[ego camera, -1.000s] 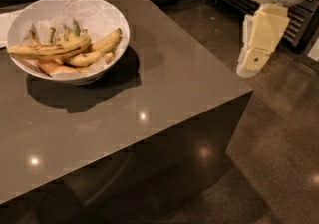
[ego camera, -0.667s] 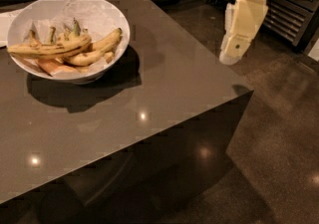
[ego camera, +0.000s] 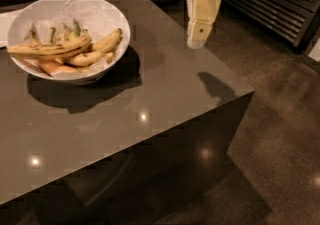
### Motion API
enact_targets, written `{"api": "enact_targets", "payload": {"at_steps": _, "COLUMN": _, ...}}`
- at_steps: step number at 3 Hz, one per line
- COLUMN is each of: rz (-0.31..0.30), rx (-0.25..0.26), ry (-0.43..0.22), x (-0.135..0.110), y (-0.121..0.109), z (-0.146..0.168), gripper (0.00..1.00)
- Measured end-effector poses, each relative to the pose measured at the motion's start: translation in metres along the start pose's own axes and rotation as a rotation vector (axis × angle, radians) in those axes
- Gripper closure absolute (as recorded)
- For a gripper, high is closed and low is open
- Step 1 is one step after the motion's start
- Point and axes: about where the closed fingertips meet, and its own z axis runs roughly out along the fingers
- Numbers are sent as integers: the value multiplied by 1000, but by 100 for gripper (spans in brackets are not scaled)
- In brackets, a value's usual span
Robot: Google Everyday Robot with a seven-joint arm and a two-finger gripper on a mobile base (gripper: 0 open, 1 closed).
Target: Pick banana from white bowl
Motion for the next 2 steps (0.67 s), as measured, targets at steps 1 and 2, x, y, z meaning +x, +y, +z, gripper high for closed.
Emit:
{"api": "enact_targets", "payload": {"at_steps": 1, "rz": -2, "rx": 25, "ry": -14, "x": -4, "y": -6, "z": 1, "gripper": 0}}
{"api": "enact_targets", "payload": {"at_steps": 2, "rz": -45, "rx": 36, "ry": -52, "x": -18, "y": -22, "z": 6, "gripper": 0}}
